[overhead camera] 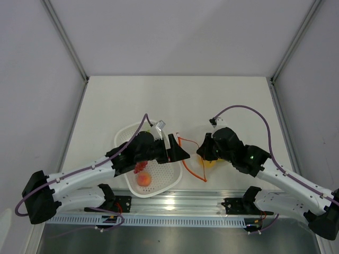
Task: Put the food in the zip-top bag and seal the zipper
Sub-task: Place the fake fruit in the zipper food storage bag.
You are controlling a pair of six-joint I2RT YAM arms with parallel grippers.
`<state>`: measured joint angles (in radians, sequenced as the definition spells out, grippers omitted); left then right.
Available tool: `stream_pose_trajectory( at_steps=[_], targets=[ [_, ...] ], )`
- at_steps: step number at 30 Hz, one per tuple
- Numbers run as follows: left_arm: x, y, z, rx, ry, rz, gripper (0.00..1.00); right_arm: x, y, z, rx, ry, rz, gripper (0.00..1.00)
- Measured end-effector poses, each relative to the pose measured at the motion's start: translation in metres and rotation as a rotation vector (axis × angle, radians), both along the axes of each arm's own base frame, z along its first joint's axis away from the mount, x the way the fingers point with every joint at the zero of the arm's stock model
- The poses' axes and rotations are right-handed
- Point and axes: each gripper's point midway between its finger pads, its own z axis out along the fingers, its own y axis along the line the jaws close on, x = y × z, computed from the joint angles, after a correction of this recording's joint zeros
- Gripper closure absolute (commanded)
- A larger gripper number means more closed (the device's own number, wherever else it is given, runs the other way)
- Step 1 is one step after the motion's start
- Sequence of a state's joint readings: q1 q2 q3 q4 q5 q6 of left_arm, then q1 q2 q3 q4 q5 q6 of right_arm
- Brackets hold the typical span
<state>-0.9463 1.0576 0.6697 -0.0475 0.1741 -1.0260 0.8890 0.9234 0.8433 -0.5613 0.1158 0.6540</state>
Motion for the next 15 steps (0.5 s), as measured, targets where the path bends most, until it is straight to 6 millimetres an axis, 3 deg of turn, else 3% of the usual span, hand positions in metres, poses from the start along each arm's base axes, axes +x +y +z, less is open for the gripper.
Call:
stream_pose_trajectory(
  at_steps=[10, 15],
  targets=[
    [-0.003, 0.048, 0.016, 0.041, -0.066, 0.125, 0.00, 0.000, -0.001, -0.001, -0.009, 0.002, 0.002, 1.00],
    [0.001, 0.075, 0.010, 0.083, -0.067, 0.196, 0.01, 0.001, 0.003, -0.007, -0.034, 0.020, 0.008, 1.00]
  ],
)
